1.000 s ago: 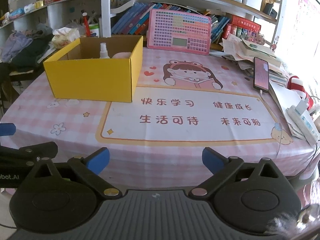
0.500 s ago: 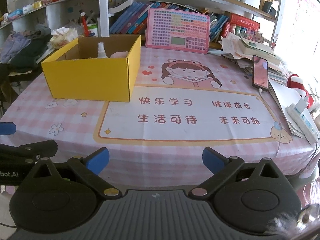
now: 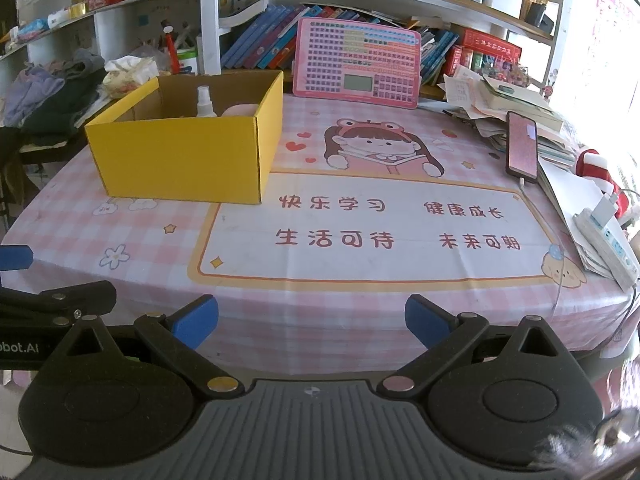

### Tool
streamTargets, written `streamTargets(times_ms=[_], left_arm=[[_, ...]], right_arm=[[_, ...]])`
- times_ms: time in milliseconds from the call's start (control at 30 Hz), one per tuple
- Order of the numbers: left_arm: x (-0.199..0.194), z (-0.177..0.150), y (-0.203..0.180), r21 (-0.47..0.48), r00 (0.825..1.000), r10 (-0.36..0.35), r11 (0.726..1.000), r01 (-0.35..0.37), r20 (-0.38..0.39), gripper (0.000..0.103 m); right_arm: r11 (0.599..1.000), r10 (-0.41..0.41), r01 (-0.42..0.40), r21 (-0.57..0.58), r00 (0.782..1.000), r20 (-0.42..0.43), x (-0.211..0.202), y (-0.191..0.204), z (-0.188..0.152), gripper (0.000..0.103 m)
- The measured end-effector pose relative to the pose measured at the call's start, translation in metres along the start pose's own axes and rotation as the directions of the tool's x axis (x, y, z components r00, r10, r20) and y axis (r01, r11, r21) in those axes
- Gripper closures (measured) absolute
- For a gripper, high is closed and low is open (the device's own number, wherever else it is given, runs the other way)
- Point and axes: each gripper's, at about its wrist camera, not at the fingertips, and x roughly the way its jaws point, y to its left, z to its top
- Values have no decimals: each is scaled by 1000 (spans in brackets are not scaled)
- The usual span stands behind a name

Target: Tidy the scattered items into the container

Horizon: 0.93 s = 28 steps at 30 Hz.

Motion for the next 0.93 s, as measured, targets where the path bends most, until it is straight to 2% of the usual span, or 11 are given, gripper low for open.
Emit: streamTargets(times_ms=[933], left_arm=[[10, 3, 2, 8, 1000, -21, 1000, 21, -15, 0]], right_arm=[[1000, 3, -2, 7, 1000, -24, 10, -3, 3, 2]])
